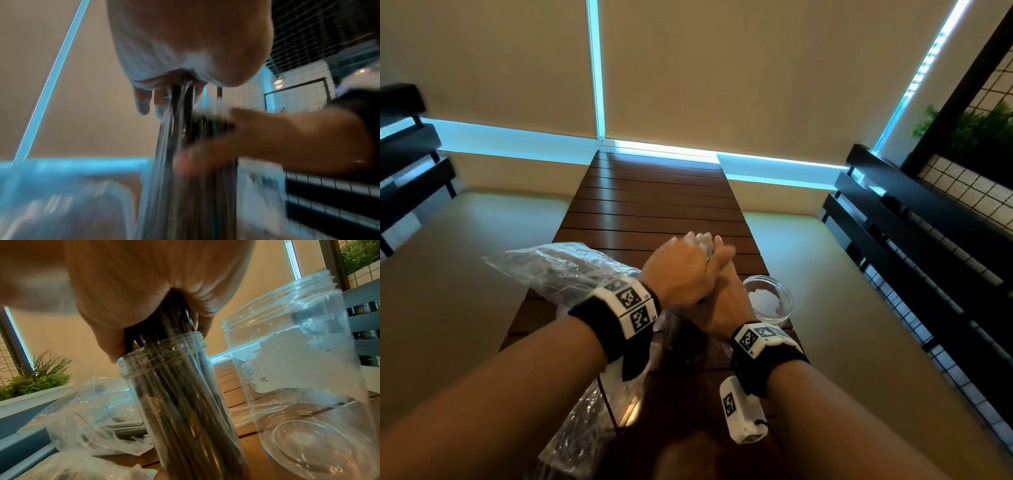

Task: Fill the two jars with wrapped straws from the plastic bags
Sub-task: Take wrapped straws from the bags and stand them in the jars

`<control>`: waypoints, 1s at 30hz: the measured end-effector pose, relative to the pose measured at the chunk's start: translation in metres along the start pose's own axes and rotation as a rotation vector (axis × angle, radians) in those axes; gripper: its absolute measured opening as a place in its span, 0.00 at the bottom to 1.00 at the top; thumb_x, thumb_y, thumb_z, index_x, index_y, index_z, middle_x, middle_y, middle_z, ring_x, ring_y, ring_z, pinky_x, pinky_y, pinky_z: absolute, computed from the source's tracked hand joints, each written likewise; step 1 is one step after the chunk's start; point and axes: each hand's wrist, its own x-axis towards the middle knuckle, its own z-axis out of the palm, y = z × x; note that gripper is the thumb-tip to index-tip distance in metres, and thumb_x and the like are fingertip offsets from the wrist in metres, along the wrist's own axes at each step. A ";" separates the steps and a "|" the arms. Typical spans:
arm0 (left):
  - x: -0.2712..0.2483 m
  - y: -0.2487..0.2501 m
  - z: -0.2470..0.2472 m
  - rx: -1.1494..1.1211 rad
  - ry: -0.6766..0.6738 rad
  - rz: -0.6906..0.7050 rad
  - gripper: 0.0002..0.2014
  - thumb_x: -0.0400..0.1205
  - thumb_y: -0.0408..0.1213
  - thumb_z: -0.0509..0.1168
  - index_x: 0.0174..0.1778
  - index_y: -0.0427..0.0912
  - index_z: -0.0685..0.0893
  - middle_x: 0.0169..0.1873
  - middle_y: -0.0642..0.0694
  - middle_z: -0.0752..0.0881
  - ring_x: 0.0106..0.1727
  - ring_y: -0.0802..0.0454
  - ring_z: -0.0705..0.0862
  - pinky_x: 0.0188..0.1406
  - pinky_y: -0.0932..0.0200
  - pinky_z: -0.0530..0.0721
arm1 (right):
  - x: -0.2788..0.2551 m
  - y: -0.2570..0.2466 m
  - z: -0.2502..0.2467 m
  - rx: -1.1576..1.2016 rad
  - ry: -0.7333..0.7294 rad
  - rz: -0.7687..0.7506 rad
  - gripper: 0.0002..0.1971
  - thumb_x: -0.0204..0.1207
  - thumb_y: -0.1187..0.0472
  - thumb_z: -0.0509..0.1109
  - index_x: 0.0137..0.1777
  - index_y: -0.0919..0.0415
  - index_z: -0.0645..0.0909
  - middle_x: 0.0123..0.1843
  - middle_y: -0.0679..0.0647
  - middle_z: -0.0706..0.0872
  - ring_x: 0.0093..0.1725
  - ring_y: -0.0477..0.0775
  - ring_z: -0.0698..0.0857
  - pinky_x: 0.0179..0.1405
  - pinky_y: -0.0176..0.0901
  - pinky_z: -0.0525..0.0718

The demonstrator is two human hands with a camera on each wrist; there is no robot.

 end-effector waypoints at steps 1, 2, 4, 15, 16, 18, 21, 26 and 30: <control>-0.008 -0.002 0.012 -0.042 -0.041 -0.007 0.43 0.82 0.66 0.34 0.85 0.38 0.58 0.84 0.38 0.63 0.85 0.44 0.60 0.83 0.46 0.61 | -0.001 -0.001 -0.003 0.036 -0.019 0.029 0.58 0.66 0.44 0.82 0.86 0.50 0.45 0.83 0.53 0.62 0.78 0.55 0.71 0.69 0.41 0.75; -0.014 -0.004 0.021 -0.090 -0.062 -0.013 0.44 0.81 0.67 0.35 0.87 0.38 0.51 0.86 0.40 0.56 0.87 0.46 0.53 0.85 0.48 0.55 | -0.002 -0.003 -0.005 0.079 -0.033 0.074 0.57 0.67 0.45 0.81 0.87 0.52 0.45 0.84 0.51 0.61 0.77 0.52 0.72 0.66 0.38 0.73; -0.013 -0.009 0.028 -0.150 -0.075 -0.015 0.45 0.81 0.68 0.36 0.87 0.38 0.46 0.87 0.42 0.50 0.88 0.48 0.47 0.86 0.47 0.52 | -0.002 -0.005 -0.008 0.082 -0.011 0.081 0.50 0.70 0.46 0.80 0.85 0.53 0.53 0.80 0.51 0.65 0.73 0.52 0.75 0.62 0.38 0.76; -0.011 -0.029 -0.011 -0.471 -0.155 -0.105 0.46 0.78 0.75 0.38 0.87 0.50 0.42 0.87 0.46 0.54 0.86 0.48 0.56 0.84 0.42 0.56 | 0.003 -0.009 -0.014 -0.106 -0.139 0.123 0.69 0.48 0.20 0.72 0.87 0.50 0.45 0.85 0.52 0.54 0.82 0.60 0.63 0.75 0.63 0.74; -0.013 -0.039 -0.018 -0.547 -0.067 -0.135 0.40 0.83 0.68 0.46 0.88 0.51 0.49 0.85 0.45 0.59 0.84 0.49 0.61 0.82 0.46 0.61 | 0.002 -0.014 -0.020 -0.135 -0.145 0.148 0.73 0.45 0.14 0.66 0.87 0.49 0.39 0.87 0.52 0.49 0.84 0.61 0.59 0.78 0.68 0.68; -0.020 -0.066 -0.028 -0.567 0.086 -0.217 0.32 0.82 0.50 0.64 0.83 0.51 0.64 0.78 0.45 0.71 0.74 0.51 0.73 0.71 0.50 0.74 | -0.001 -0.029 -0.028 -0.171 -0.098 0.151 0.69 0.51 0.12 0.58 0.87 0.47 0.37 0.89 0.53 0.45 0.86 0.61 0.54 0.81 0.71 0.57; -0.035 -0.100 -0.029 -0.171 -0.051 -0.350 0.47 0.67 0.62 0.67 0.83 0.53 0.63 0.81 0.42 0.65 0.78 0.45 0.69 0.74 0.37 0.72 | 0.003 -0.054 -0.029 -0.143 0.218 0.083 0.39 0.71 0.33 0.61 0.81 0.47 0.62 0.82 0.55 0.64 0.79 0.58 0.66 0.77 0.65 0.67; -0.061 -0.110 0.013 0.149 -0.194 -0.435 0.50 0.69 0.71 0.68 0.82 0.49 0.61 0.81 0.42 0.60 0.81 0.41 0.64 0.71 0.34 0.74 | 0.011 -0.096 -0.009 -0.342 0.001 -0.202 0.04 0.78 0.55 0.63 0.43 0.51 0.79 0.45 0.46 0.83 0.46 0.52 0.81 0.57 0.55 0.79; -0.062 -0.120 0.015 0.102 0.027 -0.407 0.13 0.80 0.35 0.66 0.60 0.43 0.78 0.58 0.44 0.82 0.57 0.44 0.84 0.50 0.49 0.86 | 0.017 -0.113 0.013 -0.571 -0.252 -0.300 0.07 0.76 0.64 0.65 0.47 0.58 0.85 0.48 0.54 0.87 0.50 0.59 0.85 0.49 0.45 0.76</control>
